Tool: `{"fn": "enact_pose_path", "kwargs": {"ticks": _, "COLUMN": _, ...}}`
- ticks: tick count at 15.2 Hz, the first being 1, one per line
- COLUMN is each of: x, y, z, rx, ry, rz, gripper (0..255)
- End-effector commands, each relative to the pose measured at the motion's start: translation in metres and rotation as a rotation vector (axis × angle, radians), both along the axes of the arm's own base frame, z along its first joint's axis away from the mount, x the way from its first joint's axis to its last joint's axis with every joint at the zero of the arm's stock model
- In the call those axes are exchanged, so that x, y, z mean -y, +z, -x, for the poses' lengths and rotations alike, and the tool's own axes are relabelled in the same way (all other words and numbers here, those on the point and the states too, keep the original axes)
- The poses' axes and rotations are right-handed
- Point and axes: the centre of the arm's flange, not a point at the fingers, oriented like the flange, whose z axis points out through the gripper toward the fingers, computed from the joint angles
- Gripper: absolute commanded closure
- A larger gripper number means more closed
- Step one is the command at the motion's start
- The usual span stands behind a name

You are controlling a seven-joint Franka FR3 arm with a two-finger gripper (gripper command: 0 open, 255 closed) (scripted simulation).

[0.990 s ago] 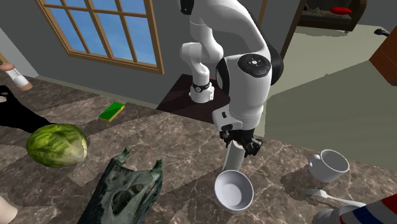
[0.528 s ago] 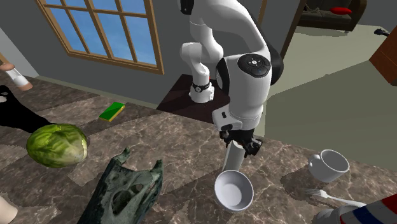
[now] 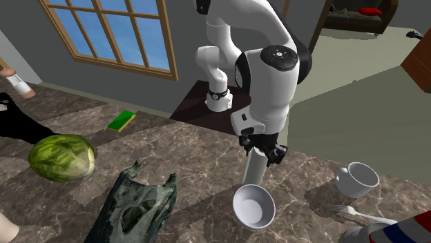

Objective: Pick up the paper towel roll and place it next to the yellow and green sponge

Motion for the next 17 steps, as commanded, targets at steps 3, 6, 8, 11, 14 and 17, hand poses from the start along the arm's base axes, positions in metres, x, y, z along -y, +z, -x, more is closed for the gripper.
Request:
{"fn": "enact_pose_path", "kwargs": {"ticks": 3, "x": -0.001, "y": 0.02, "z": 0.001, "rx": 0.0, "ry": 0.0, "rz": 0.0, "gripper": 255}}
{"fn": "enact_pose_path", "kwargs": {"ticks": 6, "x": -0.001, "y": 0.036, "z": 0.001, "rx": 0.0, "ry": 0.0, "rz": 0.0, "gripper": 255}}
{"fn": "enact_pose_path", "kwargs": {"ticks": 8, "x": -0.001, "y": 0.047, "z": 0.001, "rx": 0.0, "ry": 0.0, "rz": 0.0, "gripper": 255}}
{"fn": "enact_pose_path", "kwargs": {"ticks": 11, "x": -0.001, "y": 0.063, "z": 0.001, "rx": 0.0, "ry": 0.0, "rz": 0.0, "gripper": 255}}
{"fn": "enact_pose_path", "kwargs": {"ticks": 14, "x": -0.001, "y": 0.078, "z": 0.001, "rx": 0.0, "ry": 0.0, "rz": 0.0, "gripper": 255}}
{"fn": "enact_pose_path", "kwargs": {"ticks": 17, "x": -0.001, "y": 0.094, "z": 0.001, "rx": 0.0, "ry": 0.0, "rz": 0.0, "gripper": 255}}
